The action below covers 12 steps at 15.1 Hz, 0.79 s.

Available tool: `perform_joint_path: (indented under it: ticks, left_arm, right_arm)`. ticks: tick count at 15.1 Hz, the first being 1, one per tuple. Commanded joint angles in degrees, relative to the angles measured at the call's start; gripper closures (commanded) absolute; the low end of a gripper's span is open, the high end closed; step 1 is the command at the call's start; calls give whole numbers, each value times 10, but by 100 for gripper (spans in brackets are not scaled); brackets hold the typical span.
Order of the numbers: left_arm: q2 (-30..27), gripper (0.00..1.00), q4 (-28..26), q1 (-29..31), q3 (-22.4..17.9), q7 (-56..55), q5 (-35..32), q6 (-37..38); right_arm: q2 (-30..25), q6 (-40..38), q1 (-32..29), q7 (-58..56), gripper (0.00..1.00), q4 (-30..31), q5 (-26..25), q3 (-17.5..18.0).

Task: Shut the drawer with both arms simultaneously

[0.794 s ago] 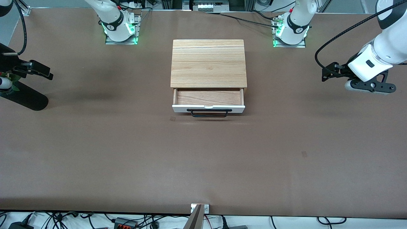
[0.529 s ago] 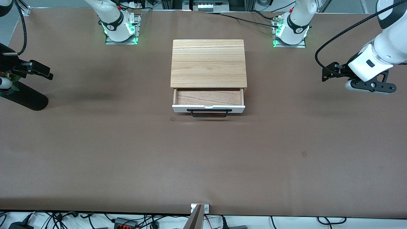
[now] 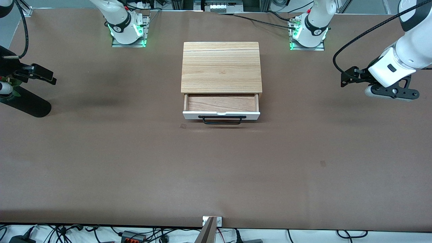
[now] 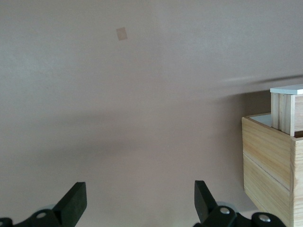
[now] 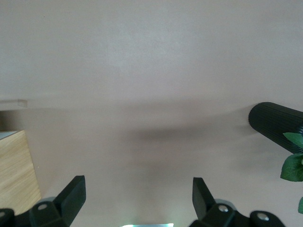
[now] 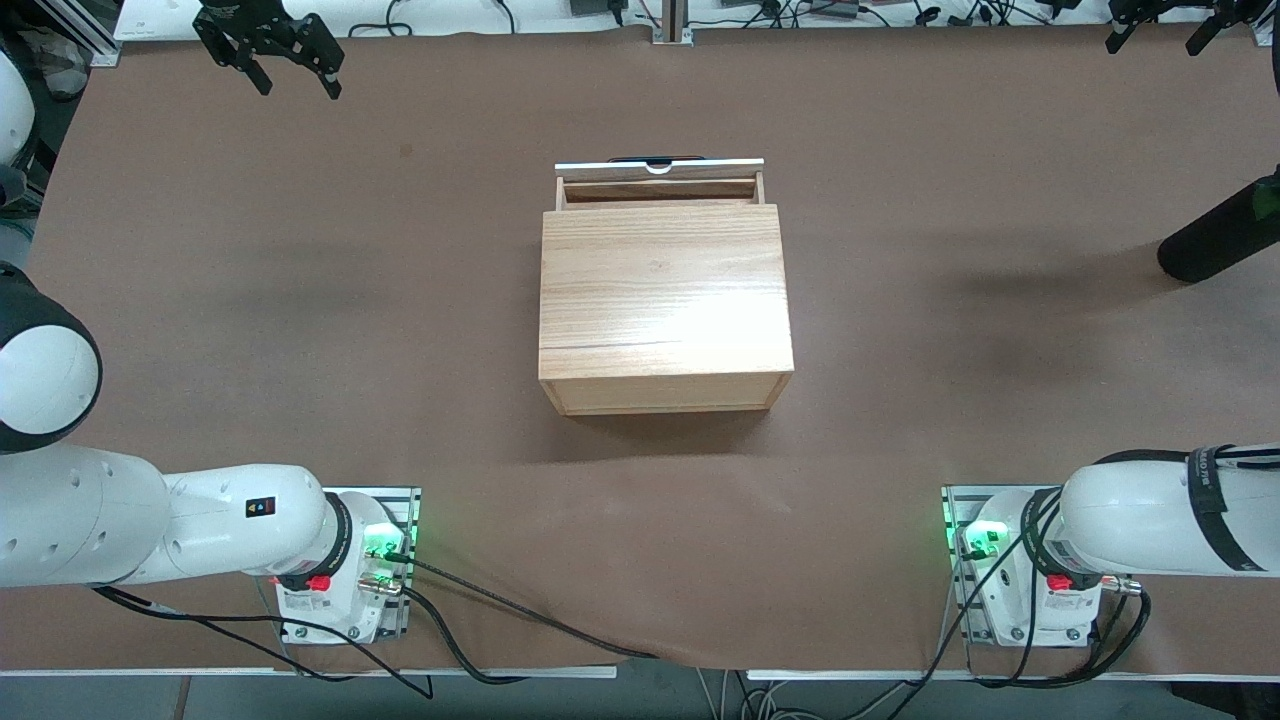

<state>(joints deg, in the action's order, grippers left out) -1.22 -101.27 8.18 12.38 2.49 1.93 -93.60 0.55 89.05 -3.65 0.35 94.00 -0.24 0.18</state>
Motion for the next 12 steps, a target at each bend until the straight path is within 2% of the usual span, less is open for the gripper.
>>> perform_joint_path:
  ticks: [1, 6, 9, 10, 12]
  left_arm:
    - [38, 0, 40, -5, 4, -13, -12, 11]
    - [102, 0, 106, -33, 4, -13, -11, 18]
    - [125, 0, 107, -54, 4, -31, -9, 12]
    - [145, 0, 111, -65, 4, -41, 11, 11]
    - [200, 0, 181, -71, 4, -56, 26, 11]
  right_arm:
    - [6, -11, 2, 3, 0, -12, -4, 0]
    - [18, -10, 21, 7, 0, -12, -3, 0]
    - [37, -5, 49, 8, 0, -12, -1, 0]
    - [48, -1, 61, 8, 0, -13, -1, 0]
    - [85, 5, 85, 6, 0, -18, -3, 0]
